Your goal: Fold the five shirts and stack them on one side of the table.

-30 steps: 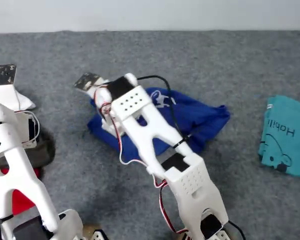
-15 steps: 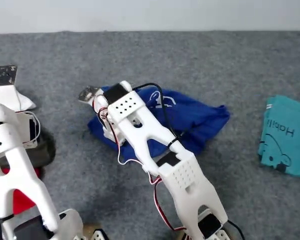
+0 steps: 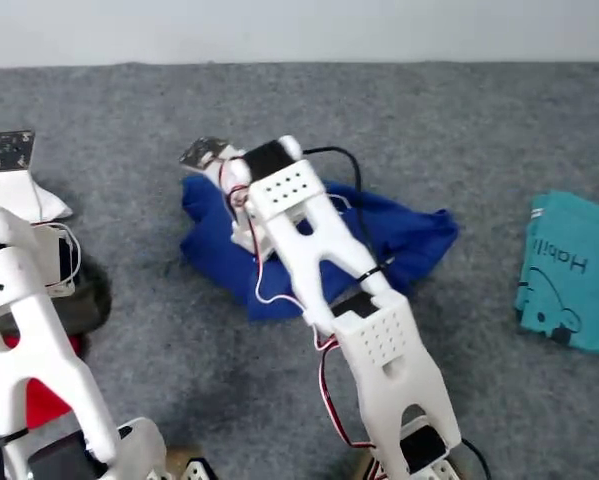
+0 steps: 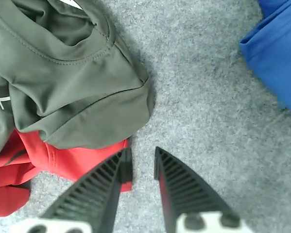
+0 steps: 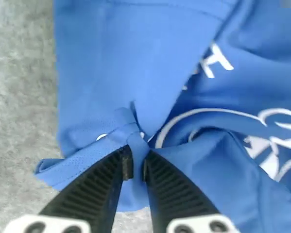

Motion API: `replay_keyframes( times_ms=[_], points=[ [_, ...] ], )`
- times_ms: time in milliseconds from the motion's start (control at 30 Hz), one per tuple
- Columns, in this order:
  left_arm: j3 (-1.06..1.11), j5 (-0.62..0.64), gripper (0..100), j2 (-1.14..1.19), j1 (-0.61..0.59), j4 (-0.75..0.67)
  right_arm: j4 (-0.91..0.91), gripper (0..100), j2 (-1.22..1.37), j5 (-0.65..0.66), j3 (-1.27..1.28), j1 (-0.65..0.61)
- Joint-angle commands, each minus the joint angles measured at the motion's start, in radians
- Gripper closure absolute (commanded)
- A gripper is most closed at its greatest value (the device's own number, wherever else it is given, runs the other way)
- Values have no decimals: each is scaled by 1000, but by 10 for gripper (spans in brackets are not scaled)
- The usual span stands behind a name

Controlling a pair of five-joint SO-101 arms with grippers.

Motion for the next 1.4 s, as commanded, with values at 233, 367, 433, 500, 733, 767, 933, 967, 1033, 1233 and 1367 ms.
replay_keyframes(
  times_ms=[233, 367, 433, 500, 733, 767, 933, 967, 1033, 1233, 1367],
  points=[
    [-7, -8, 917, -32, -2, -17, 42, 969, -294, 37, 218, 74],
    [-7, -9, 917, -32, 2, -17, 41, 917, -375, 37, 377, 97],
    [-7, -9, 917, -32, 2, -17, 41, 899, -403, 37, 457, 97],
    [-7, -9, 917, -32, 2, -17, 41, 929, -432, 37, 516, 97],
    [-7, -9, 917, -32, 3, -17, 39, 978, -507, 37, 569, 96],
    [-7, -9, 917, -32, 3, -17, 41, 978, -513, 37, 569, 97],
    [-7, -11, 917, -32, -2, -17, 41, 985, -572, 49, 652, 108],
    [-7, -11, 917, -32, -2, -17, 41, 972, -584, 57, 672, 108],
    [-7, -11, 917, -32, -2, -17, 41, 929, -596, 60, 686, 108],
    [39, -11, 917, -32, 3, -58, 25, 868, -587, 60, 663, 87],
    [82, -11, 917, -40, 3, -75, 13, 859, -529, 60, 583, 67]
  ],
)
